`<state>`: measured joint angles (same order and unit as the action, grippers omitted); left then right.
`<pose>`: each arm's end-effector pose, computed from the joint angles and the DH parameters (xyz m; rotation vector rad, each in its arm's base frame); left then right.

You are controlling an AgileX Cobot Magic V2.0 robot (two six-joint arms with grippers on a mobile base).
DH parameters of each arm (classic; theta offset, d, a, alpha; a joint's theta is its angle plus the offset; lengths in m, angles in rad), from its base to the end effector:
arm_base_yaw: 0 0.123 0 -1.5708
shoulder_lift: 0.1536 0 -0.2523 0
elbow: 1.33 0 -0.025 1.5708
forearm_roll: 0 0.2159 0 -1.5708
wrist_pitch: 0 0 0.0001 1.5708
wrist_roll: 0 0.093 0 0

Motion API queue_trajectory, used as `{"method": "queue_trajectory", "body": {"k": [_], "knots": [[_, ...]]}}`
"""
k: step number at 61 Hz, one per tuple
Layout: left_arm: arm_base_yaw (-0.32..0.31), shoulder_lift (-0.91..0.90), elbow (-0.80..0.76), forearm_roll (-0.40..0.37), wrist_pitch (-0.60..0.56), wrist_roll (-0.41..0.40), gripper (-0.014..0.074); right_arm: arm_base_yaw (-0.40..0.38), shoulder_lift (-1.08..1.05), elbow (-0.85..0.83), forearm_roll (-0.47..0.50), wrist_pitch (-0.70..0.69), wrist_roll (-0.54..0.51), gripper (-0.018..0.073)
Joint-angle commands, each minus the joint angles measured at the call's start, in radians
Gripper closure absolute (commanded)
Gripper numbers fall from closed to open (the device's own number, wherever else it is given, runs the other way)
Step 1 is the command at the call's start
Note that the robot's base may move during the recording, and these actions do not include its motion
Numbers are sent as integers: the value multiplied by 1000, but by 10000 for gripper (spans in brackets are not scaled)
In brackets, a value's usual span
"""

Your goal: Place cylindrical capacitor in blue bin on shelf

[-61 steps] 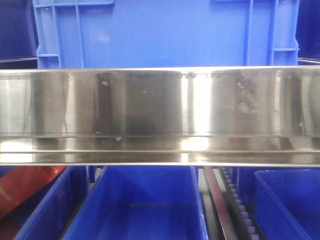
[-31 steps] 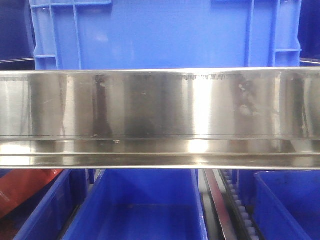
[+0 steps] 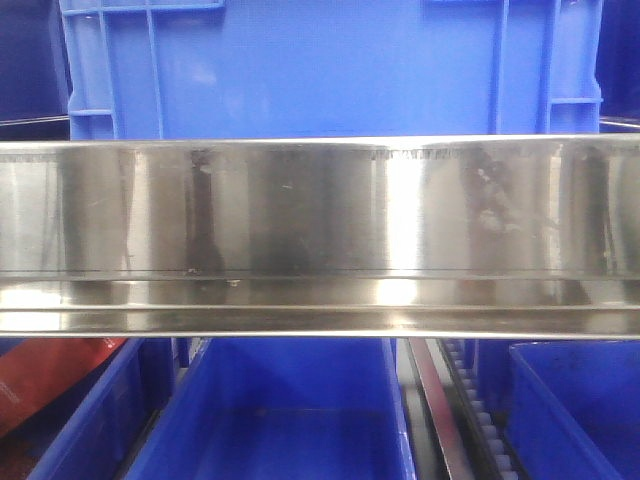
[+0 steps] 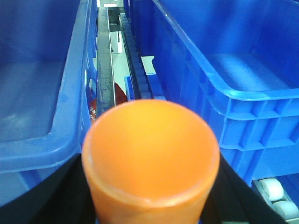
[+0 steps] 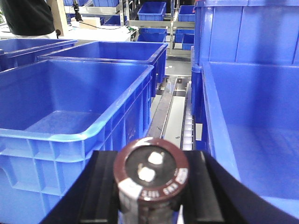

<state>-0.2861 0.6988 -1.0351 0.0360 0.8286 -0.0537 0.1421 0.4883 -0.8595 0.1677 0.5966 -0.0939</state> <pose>0.1023 -0.0275 0.3878 0.2363 1.9656 -0.1791 0.0703 0.0189 0.3798 -0.1527 1.6999 0.2195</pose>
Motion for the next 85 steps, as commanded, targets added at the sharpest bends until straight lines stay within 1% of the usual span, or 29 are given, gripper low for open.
{"method": "queue_trajectory", "body": {"k": [1, 3, 5, 6, 9, 15, 24, 29, 35, 41, 48, 57, 64, 65, 68, 72, 77, 79, 81, 82, 83, 85], "knots": [[-5, -1, -17, -5, -50, 0, 707, 1, -3, -8, -1, -30, -4, 721], [-5, 10, -31, -5, -55, 10, 707, 1, -3, -8, -1, -30, -4, 721], [-12, 31, -55, -5, -50, 45, 707, 1, -3, -8, -1, -30, -4, 721], [-19, 46, -73, -5, -48, 69, 707, 1, -3, -8, -1, -30, -4, 721], [-50, 81, -113, -5, -44, 101, 707, 1, -3, -8, -1, -30, -4, 721], [-127, 186, -233, -5, -44, 103, 707, 1, -3, -8, -1, -30, -4, 721], [-252, 396, -442, -3, -38, 105, 707, 1, -3, -8, -1, -30, -4, 721], [-296, 539, -563, -3, -38, 105, 707, 1, -3, -8, -1, -30, -4, 721], [-334, 678, -692, -5, -38, 105, 707, 1, -3, -8, -1, -31, -4, 721], [-360, 814, -786, -5, -38, 105, 707, 1, -3, -8, -1, -40, -4, 721], [-369, 933, -852, -9, -30, 105, 707, 1, -3, -8, -1, -52, -4, 721], [-369, 1054, -871, -9, -31, 105, 707, 1, -3, -8, -1, -52, -4, 721], [-369, 1096, -871, -21, -31, 105, 693, 1, -3, -8, -1, -52, -4, 721], [-369, 1097, -871, -23, -31, 105, 683, 1, -3, -8, -1, -52, -4, 721], [-369, 1108, -871, -36, -31, 105, 613, 1, -3, -8, -1, -52, -4, 721], [-369, 1111, -871, -42, -36, 105, 498, 1, -3, -8, -1, -52, -4, 721], [-369, 1111, -871, -45, -46, 105, 251, 1, -3, -8, -1, -52, -4, 721], [-369, 1111, -871, -45, -51, 103, 116, 1, -3, -8, -1, -52, -4, 721], [-369, 1111, -874, -45, -52, 103, 31, 1, -3, -8, -1, -52, -4, 721], [-369, 1111, -874, -45, -52, 103, -25, 1, -3, -8, -1, -52, -4, 721], [-369, 1111, -876, -47, -52, 101, -31, 1, -3, -8, -1, -52, -4, 721], [-369, 1109, -875, -49, -52, 102, -6, 1, -3, -8, -1, -52, -4, 721]]}}
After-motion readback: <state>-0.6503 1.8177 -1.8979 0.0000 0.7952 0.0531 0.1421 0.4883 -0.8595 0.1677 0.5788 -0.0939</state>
